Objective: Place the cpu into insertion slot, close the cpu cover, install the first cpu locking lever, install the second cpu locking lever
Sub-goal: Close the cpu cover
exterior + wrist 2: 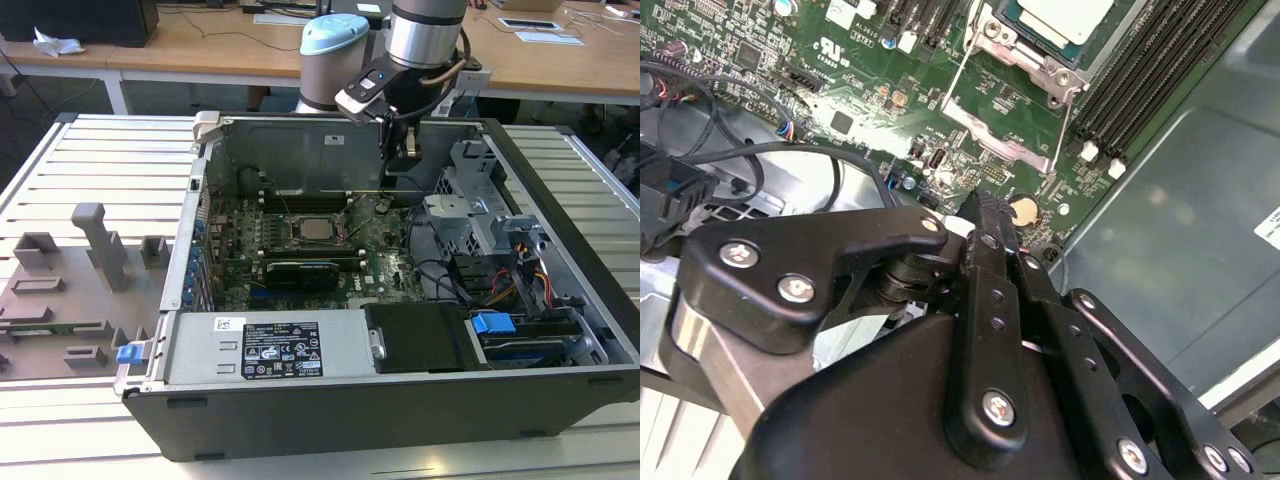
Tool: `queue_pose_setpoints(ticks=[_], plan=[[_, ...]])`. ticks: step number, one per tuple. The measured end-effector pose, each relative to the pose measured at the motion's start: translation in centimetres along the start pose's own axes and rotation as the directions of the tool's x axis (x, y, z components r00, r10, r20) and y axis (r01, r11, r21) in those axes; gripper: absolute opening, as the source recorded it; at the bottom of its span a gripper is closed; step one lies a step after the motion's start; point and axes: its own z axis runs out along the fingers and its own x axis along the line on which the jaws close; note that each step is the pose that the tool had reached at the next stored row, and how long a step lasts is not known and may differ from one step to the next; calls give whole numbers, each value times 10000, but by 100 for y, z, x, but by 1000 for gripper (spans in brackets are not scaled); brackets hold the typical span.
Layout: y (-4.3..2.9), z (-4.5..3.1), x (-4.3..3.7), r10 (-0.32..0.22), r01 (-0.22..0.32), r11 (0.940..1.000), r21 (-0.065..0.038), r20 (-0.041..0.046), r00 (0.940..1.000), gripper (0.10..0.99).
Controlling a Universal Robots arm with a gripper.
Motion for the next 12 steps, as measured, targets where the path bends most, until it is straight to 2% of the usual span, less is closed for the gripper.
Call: queue_pose_setpoints(ticks=[12], plan=[[1, 56, 1, 0, 0, 10000, 0, 1, 10000, 106]])
